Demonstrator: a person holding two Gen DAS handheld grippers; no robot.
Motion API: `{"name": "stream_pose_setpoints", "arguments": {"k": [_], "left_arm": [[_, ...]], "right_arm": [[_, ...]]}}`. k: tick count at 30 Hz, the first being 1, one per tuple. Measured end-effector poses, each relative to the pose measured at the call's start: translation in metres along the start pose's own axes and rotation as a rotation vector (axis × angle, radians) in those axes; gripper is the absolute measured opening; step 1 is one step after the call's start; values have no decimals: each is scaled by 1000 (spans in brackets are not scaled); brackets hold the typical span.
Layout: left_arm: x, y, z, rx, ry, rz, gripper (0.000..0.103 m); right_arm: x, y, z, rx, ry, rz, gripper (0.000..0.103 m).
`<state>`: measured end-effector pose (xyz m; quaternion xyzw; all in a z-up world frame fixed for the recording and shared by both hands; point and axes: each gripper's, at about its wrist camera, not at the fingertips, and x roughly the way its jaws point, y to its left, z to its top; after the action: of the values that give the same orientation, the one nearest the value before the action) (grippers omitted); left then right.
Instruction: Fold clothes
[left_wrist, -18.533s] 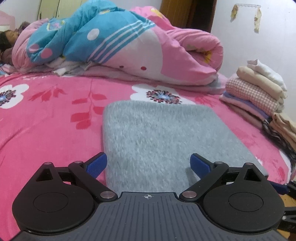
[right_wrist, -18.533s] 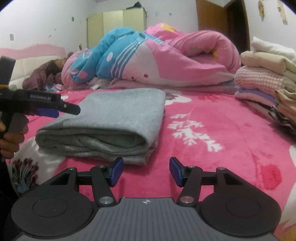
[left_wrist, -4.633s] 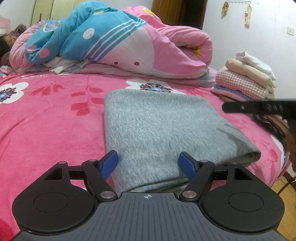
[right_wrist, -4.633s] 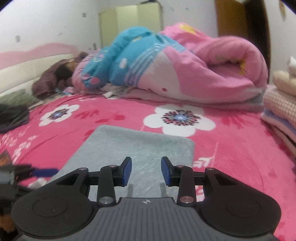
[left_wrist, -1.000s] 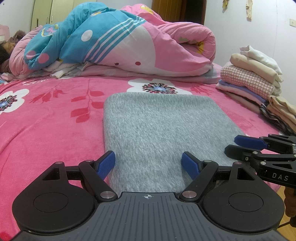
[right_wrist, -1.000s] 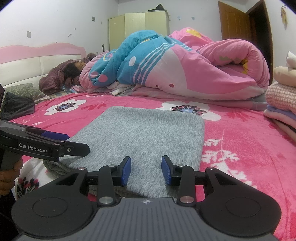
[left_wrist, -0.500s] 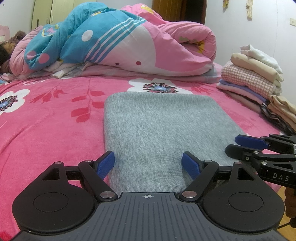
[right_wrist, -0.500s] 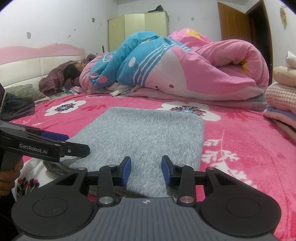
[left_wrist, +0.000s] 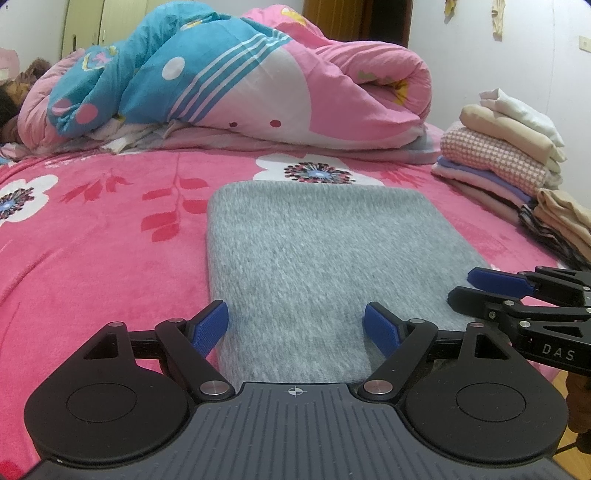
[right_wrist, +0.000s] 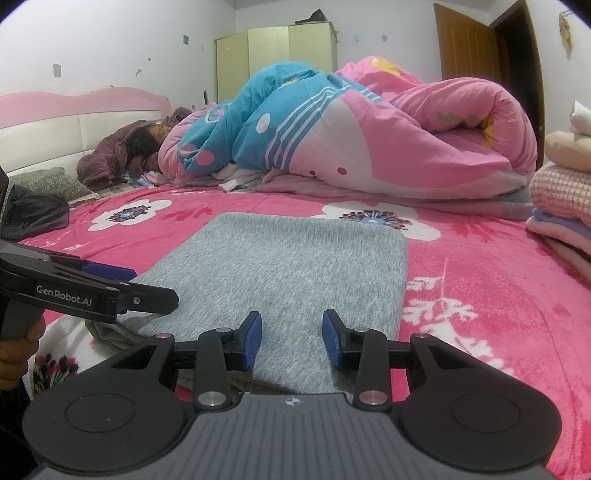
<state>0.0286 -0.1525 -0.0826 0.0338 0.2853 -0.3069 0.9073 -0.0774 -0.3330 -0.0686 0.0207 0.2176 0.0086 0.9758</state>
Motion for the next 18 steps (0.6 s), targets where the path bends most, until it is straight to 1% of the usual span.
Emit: {"name": "stream_pose_setpoints", "arguments": {"k": [6, 8, 18], "left_arm": [[-1, -4, 4, 26, 33, 4, 83], [-1, -5, 5, 32, 46, 7, 85], [3, -16, 9, 53, 94, 65, 92]], "right_arm": [[0, 0, 1, -6, 9, 2, 39], [0, 0, 0, -7, 9, 4, 39], [-3, -2, -4, -11, -13, 22, 39]]}}
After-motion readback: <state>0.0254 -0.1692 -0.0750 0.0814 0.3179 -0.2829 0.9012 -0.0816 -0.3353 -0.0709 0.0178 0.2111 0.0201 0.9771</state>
